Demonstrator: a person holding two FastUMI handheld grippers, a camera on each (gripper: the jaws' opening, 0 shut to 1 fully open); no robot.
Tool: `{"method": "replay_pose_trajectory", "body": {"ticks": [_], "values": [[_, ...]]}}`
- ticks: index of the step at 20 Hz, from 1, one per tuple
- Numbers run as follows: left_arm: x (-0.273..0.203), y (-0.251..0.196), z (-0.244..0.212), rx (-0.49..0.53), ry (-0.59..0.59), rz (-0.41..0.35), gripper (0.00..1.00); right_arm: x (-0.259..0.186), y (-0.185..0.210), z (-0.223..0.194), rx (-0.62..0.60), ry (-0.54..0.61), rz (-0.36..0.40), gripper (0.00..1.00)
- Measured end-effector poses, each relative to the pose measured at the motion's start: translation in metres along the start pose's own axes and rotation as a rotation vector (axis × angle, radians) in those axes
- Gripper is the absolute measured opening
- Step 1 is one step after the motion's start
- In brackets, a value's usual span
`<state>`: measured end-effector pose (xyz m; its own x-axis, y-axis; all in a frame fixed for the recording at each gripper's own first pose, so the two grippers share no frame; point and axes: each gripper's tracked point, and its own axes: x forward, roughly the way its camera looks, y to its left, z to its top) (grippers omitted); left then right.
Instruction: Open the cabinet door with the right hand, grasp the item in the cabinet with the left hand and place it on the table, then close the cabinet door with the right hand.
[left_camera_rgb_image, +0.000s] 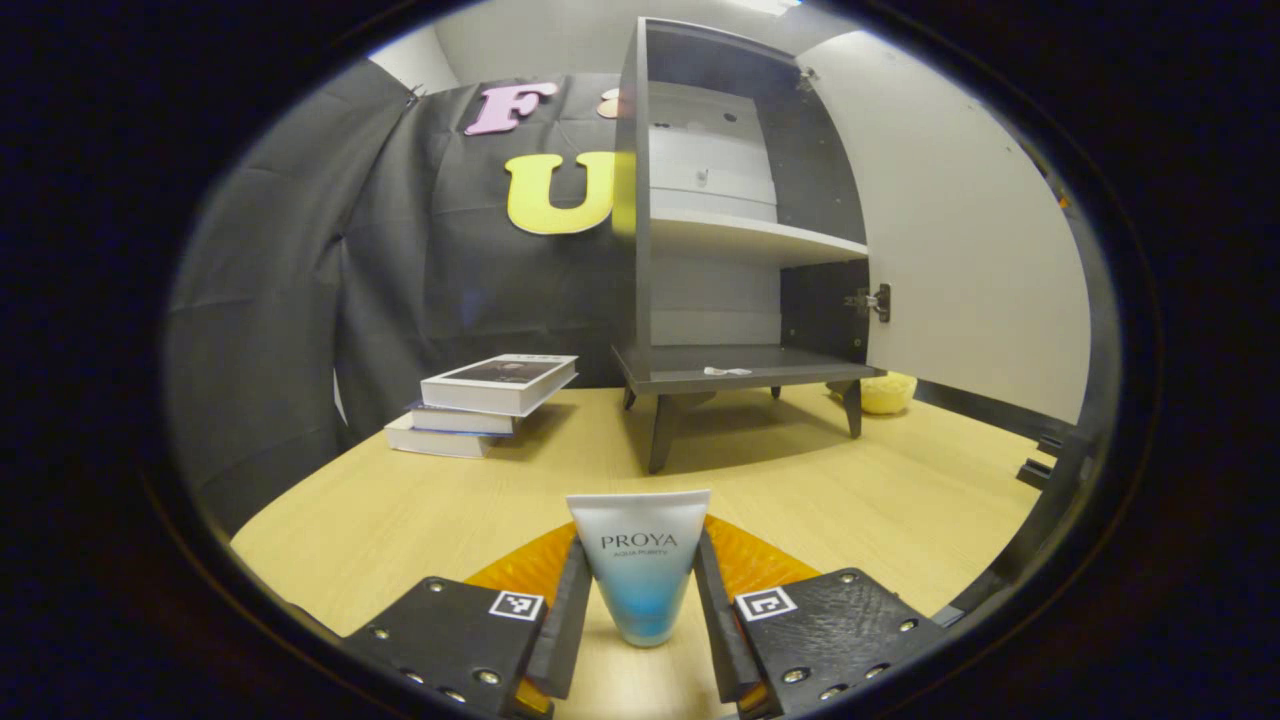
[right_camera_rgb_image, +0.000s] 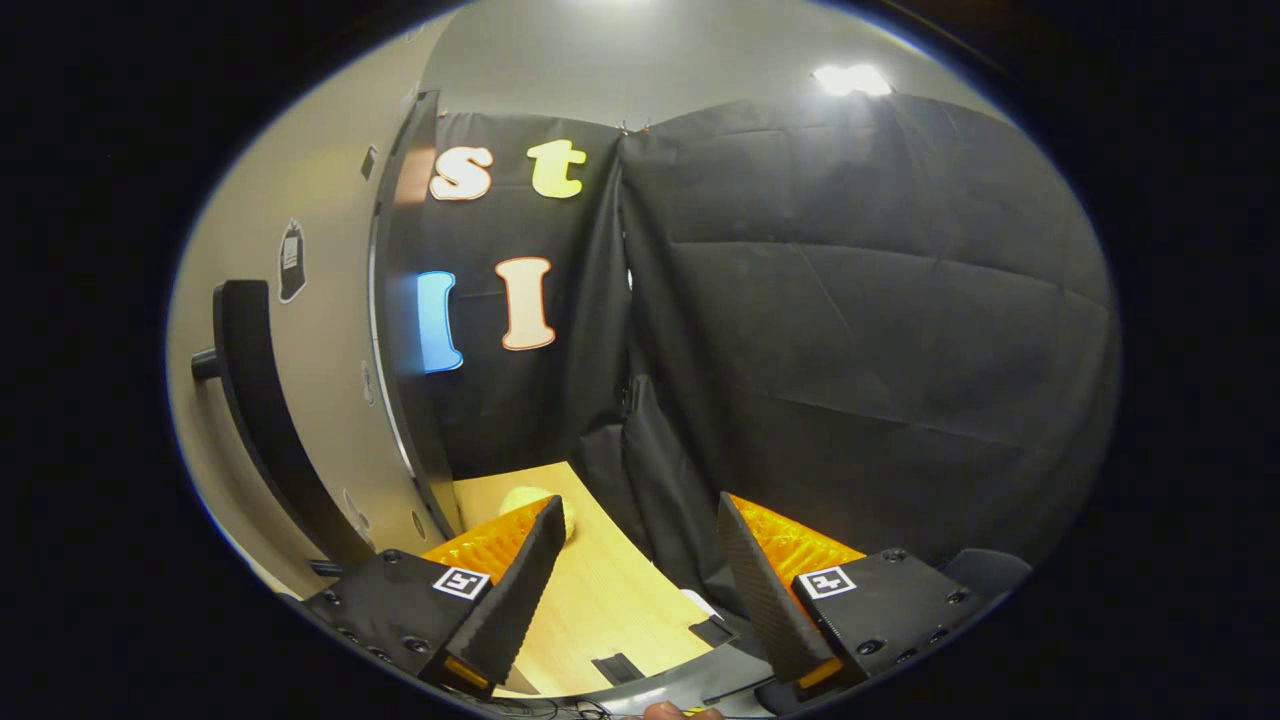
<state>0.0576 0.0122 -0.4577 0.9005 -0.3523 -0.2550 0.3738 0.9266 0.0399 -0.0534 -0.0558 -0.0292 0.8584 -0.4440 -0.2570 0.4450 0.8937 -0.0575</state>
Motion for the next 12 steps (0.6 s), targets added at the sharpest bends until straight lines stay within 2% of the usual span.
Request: {"method": "replay_pose_trajectory", "body": {"ticks": [5, 6, 9, 11, 12], "values": [[-0.004, -0.001, -0.008, 0.007, -0.003, 0.008, 0.55, 0.003, -0.008, -0.003, 0.040, 0.002, -0.027, 0.94], [-0.005, -0.001, -0.008, 0.009, -0.003, 0.005, 0.59, 0.003, -0.007, -0.004, 0.040, 0.002, -0.028, 0.92], [-0.008, -0.001, 0.000, 0.021, -0.011, 0.015, 0.58, 0.005, -0.006, -0.006, 0.036, 0.003, -0.029, 0.92], [-0.011, 0.003, 0.012, 0.047, -0.029, 0.027, 0.86, 0.006, -0.010, -0.007, 0.047, 0.009, -0.030, 0.92], [-0.013, 0.004, 0.017, 0.053, -0.033, 0.028, 0.88, 0.006, -0.013, -0.007, 0.056, 0.008, -0.035, 0.96]]}}
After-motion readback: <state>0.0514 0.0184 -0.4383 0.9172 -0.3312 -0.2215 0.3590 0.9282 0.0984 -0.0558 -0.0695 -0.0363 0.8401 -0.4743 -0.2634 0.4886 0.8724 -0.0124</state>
